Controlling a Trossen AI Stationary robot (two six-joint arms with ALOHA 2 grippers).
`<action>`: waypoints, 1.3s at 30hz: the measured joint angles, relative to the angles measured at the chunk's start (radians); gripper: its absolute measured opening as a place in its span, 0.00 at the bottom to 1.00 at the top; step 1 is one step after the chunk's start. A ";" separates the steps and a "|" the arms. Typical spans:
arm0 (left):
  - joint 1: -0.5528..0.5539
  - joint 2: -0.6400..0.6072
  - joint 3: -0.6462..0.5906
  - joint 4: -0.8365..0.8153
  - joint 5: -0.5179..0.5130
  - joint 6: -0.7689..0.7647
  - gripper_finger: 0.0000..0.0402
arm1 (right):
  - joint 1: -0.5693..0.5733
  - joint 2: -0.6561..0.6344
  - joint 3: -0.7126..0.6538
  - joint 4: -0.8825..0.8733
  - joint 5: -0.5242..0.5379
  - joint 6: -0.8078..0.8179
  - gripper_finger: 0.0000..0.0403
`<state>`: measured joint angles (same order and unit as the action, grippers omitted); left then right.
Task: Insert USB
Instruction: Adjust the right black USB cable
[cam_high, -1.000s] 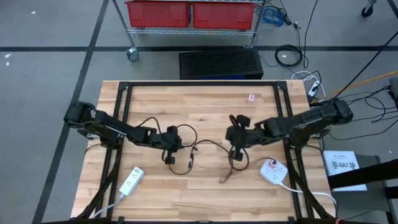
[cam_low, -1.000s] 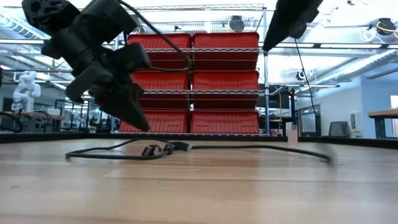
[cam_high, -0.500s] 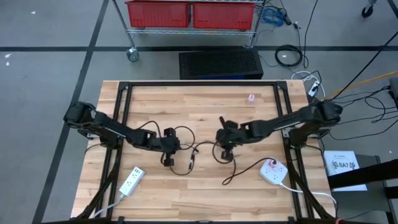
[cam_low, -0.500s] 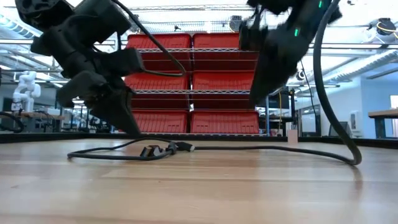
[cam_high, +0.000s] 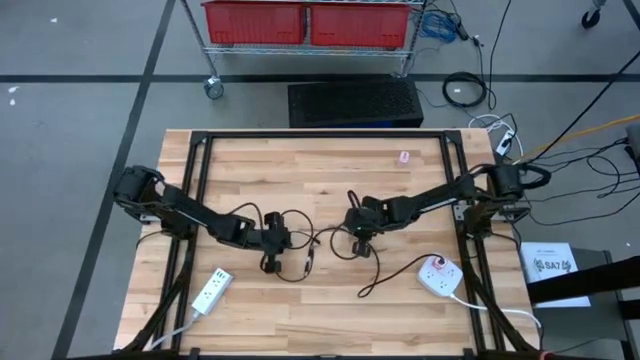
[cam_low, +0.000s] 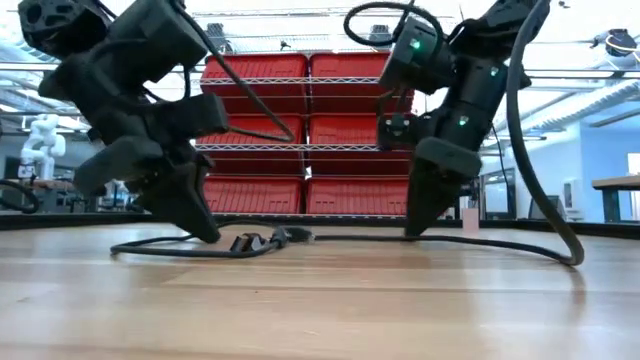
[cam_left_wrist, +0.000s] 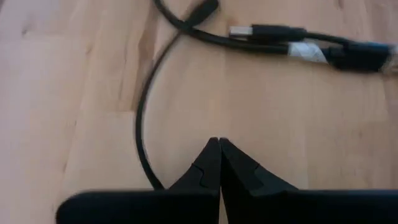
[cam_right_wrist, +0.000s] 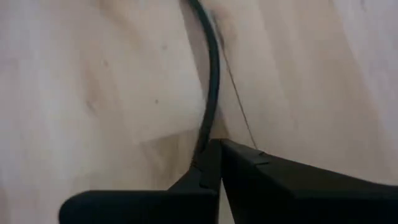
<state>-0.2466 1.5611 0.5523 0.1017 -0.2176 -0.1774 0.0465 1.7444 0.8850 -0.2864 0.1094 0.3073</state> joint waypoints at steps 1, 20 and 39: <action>-0.001 0.019 0.004 0.003 -0.007 -0.015 0.01 | 0.001 -0.013 0.000 -0.034 0.018 0.005 0.00; -0.018 0.050 0.001 -0.007 -0.077 -0.069 0.01 | 0.095 -0.175 -0.005 -0.137 0.059 0.075 0.00; -0.036 0.050 0.124 -0.285 -0.104 -0.131 0.01 | 0.058 -0.098 -0.006 -0.397 0.061 0.230 0.00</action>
<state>-0.2826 1.6113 0.6762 -0.1835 -0.3218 -0.3088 0.1042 1.6466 0.8787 -0.6838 0.1700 0.5374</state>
